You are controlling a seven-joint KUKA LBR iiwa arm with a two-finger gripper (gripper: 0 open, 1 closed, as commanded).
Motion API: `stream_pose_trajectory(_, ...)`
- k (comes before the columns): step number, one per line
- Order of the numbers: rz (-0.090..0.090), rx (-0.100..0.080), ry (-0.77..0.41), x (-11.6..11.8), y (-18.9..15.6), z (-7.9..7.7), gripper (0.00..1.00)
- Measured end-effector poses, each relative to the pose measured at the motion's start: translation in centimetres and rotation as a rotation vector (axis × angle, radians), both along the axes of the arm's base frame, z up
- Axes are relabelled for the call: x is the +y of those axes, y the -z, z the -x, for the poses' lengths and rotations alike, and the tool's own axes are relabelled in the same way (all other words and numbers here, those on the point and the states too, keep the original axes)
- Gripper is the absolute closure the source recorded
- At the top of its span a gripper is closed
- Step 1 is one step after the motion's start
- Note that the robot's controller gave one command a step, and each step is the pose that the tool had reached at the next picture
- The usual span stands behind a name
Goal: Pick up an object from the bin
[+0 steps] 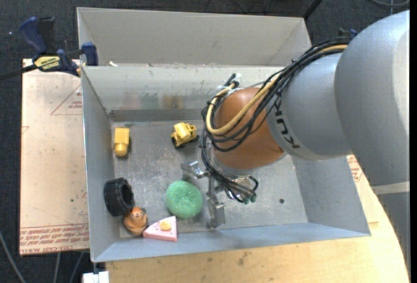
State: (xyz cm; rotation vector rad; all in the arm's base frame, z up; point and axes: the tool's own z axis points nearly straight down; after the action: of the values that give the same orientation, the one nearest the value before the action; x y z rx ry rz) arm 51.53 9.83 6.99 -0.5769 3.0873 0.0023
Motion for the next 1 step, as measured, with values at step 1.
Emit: stream_pose_trajectory(1, 0.0, 0.0, 0.135, 1.27, -0.01, 0.5, 0.0)
